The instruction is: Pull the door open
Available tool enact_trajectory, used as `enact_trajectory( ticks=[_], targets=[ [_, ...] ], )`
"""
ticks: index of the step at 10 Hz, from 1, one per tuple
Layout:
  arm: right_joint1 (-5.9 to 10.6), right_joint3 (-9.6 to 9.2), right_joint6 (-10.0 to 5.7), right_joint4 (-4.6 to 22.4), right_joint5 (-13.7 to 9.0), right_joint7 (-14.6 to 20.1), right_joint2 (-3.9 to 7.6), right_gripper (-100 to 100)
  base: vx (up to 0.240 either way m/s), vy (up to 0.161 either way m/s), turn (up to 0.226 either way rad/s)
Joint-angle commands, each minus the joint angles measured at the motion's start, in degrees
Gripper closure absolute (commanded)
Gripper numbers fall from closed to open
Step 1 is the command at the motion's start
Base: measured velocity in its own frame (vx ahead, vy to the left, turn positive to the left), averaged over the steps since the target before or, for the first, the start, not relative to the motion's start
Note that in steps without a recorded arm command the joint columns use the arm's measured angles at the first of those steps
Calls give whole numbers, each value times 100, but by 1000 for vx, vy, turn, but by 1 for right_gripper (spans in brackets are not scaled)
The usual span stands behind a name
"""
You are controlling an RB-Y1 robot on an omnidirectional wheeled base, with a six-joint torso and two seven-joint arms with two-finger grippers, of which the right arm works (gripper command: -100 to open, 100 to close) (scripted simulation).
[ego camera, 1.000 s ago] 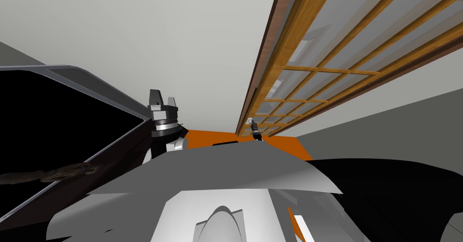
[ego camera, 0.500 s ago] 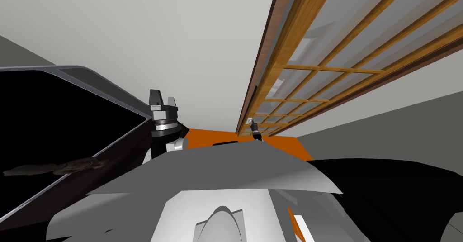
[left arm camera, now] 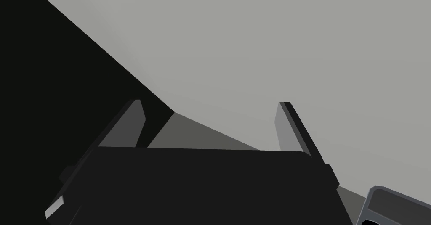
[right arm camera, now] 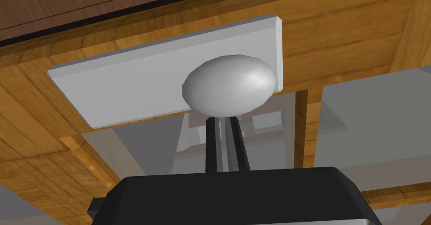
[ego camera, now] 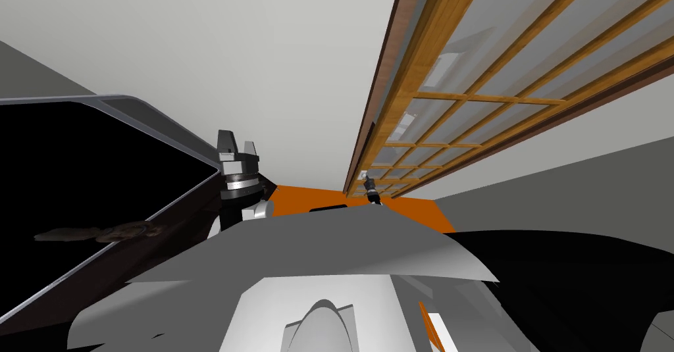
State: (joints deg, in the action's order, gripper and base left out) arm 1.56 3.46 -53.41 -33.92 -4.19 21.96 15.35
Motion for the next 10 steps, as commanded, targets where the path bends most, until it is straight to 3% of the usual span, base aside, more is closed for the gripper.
enact_trajectory(
  ticks=[1, 10],
  targets=[
    [8, -27, 14, -11, -65, 223, -15, -100, -28, -29, -11],
    [58, -193, 103, -78, -462, 1506, -103, -100, -51, -2, 37]
  ],
)
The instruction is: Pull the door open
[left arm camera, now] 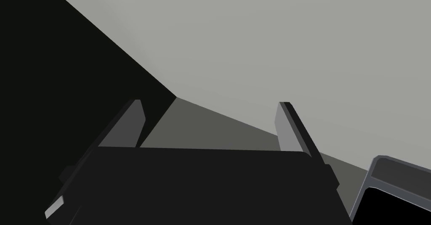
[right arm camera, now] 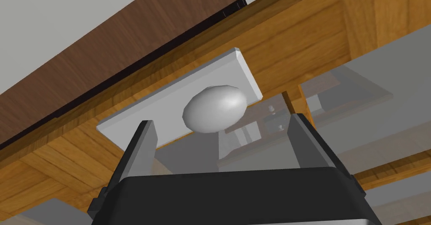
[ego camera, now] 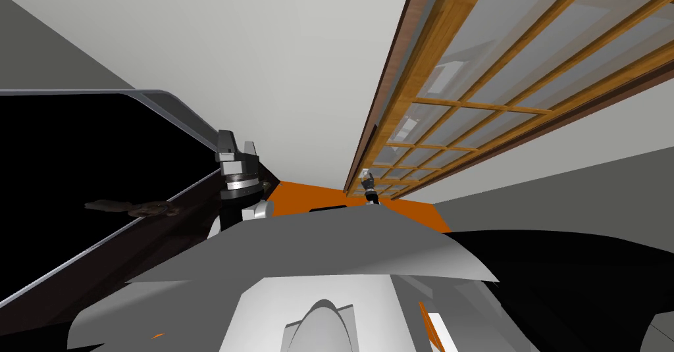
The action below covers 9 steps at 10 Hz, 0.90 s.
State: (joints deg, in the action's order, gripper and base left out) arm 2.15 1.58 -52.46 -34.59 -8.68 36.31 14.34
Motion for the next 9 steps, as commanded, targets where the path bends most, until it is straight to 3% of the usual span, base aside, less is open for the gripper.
enact_trajectory(
  ticks=[1, 9],
  targets=[
    [8, -37, 26, -23, -90, 286, -20, -100, -47, -15, 25],
    [62, -217, 122, -95, -521, 1447, -116, -100, -58, -15, 34]
  ],
)
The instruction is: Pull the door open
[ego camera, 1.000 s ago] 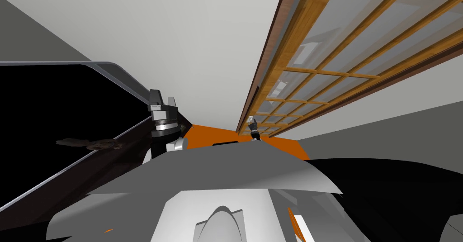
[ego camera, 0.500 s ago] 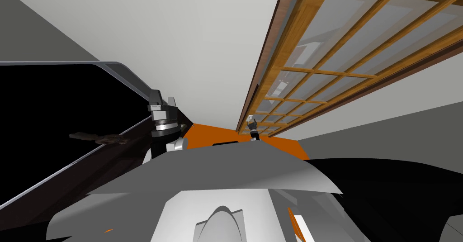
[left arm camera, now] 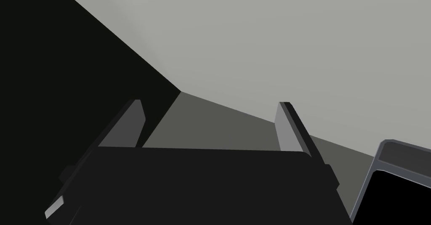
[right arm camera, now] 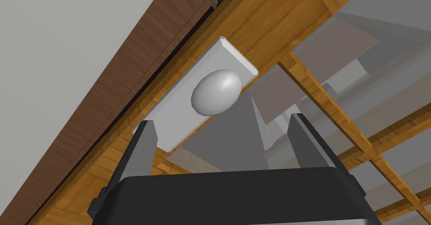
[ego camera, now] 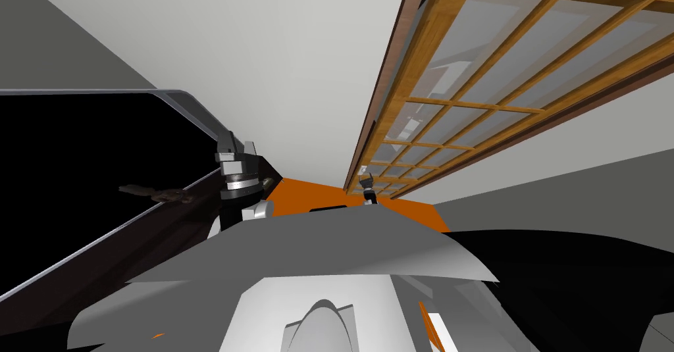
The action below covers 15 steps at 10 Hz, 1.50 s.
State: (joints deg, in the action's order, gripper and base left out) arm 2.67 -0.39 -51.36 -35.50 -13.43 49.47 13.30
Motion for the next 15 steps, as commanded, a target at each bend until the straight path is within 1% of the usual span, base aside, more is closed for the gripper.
enact_trajectory(
  ticks=[1, 2, 3, 4, 5, 6, 7, 8, 9, 10, 11, 12, 13, 14, 15],
  targets=[
    [10, -19, 12, -4, -46, 167, -12, -100, -41, -6, 14],
    [21, -56, 32, -19, -136, 399, -32, -100, -46, -17, 33],
    [32, -94, 52, -34, -226, 545, -52, -100, -69, -27, 61],
    [32, -94, 52, -34, -226, 644, -52, -100, -55, -18, 19],
    [43, -131, 72, -49, -316, 844, -72, -100, -62, -19, 31],
    [43, -131, 72, -49, -316, 883, -72, -100, -52, -16, 18],
    [54, -168, 91, -63, -403, 1112, -91, -100, -57, -17, 39],
    [65, -204, 111, -78, -490, 1256, -111, -100, -83, -26, 55],
    [65, -204, 111, -78, -490, 1358, -111, -100, -61, -24, 13],
    [76, -239, 129, -91, -573, 1553, -129, -100, -59, -26, 27],
    [76, -239, 129, -91, -573, 1593, -129, -100, -42, -16, 19],
    [86, -273, 148, -105, -656, 1821, -147, -100, -41, -7, 37],
    [95, -305, 165, -117, -732, 1968, -164, -100, -69, -21, 50],
    [95, -305, 165, -117, -732, 2056, -164, -100, -52, -20, 11],
    [105, -336, 181, -129, -806, 2261, -181, -100, -44, -20, 26]
  ],
)
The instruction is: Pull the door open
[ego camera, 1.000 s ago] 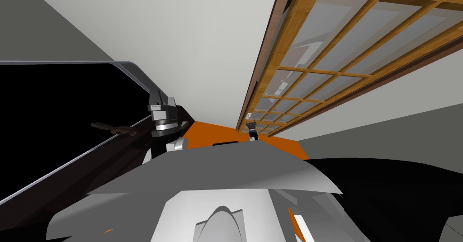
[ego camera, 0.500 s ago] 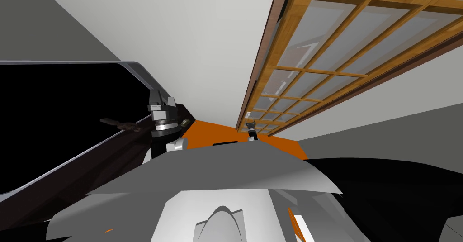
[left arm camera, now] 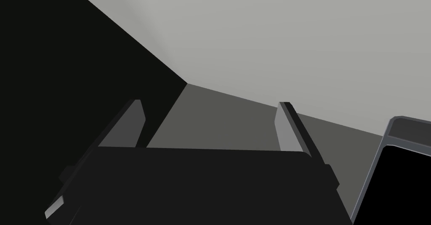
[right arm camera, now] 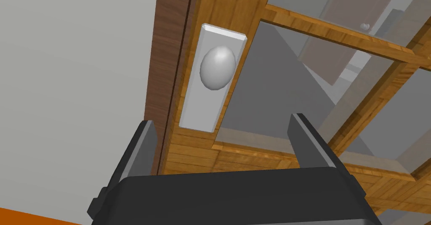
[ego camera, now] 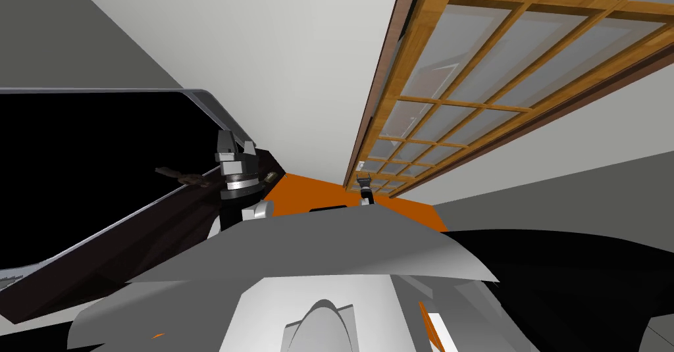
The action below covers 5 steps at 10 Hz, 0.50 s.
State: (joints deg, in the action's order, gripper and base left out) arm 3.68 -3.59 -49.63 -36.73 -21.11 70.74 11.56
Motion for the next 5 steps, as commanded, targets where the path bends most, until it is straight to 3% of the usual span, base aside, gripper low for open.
enact_trajectory(
  ticks=[1, 5],
  targets=[
    [12, -44, 23, -17, -106, 286, -22, -100, -63, -24, 37],
    [34, -116, 61, -45, -278, 896, -61, -100, -48, -19, 27]
  ],
)
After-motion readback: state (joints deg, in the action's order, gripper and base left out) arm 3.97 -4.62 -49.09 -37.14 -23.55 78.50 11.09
